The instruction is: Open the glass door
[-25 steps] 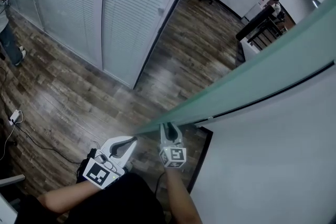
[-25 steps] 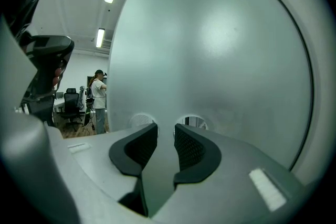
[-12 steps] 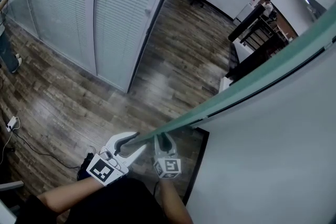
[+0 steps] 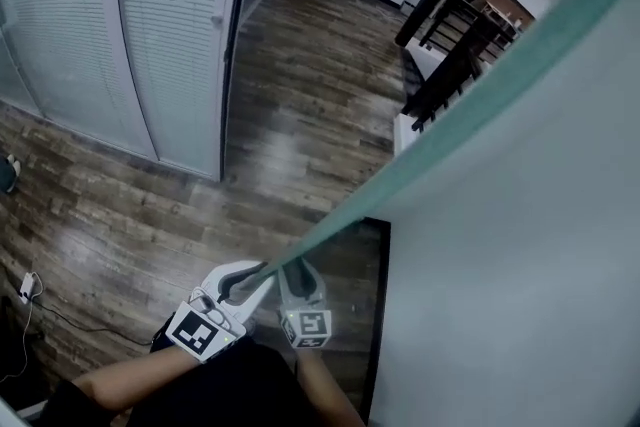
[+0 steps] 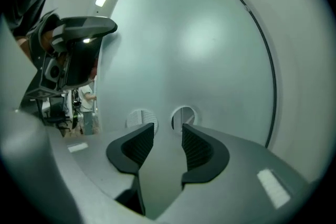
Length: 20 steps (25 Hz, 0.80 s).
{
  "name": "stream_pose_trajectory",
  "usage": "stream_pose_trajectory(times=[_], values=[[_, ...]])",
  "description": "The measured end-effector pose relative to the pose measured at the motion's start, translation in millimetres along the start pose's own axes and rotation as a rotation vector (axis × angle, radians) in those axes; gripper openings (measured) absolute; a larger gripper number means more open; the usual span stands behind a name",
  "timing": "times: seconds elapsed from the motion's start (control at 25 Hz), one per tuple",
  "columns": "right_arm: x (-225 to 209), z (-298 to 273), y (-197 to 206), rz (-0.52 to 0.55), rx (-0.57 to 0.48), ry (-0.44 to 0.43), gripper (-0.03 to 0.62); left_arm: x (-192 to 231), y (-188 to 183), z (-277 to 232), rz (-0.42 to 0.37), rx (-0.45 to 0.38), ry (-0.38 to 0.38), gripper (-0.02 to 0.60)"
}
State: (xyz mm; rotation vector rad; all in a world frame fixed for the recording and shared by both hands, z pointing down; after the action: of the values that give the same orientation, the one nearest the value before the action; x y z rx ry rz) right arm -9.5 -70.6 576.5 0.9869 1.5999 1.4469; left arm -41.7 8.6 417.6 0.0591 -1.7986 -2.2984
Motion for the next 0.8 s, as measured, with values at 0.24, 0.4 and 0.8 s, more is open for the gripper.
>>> stream_pose_trajectory(times=[0.24, 0.4, 0.8], values=[[1, 47, 30, 0.011, -0.011, 0.178, 0.17, -26, 19, 3, 0.028, 0.022, 0.111, 0.06], [20, 83, 22, -0.036, -0.023, 0.32, 0.184, -38, 25, 4, 0.074, 0.118, 0.186, 0.065], [66, 93, -3, 0.0, -0.083, 0.426, 0.196, -75, 21, -6, 0.156, 0.138, 0.318, 0.091]])
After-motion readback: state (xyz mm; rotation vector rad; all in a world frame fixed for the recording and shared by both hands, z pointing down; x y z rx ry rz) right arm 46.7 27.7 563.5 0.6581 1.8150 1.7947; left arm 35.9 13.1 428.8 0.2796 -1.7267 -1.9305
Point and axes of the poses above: the fingertips, and each gripper's own axes: z backward along the fingers, x to its left, y out of its underside, the point moved 1 cm from there along z, backward along the fingers, and after that the axes turned 7 degrees about -x, right-handed, at the moved point
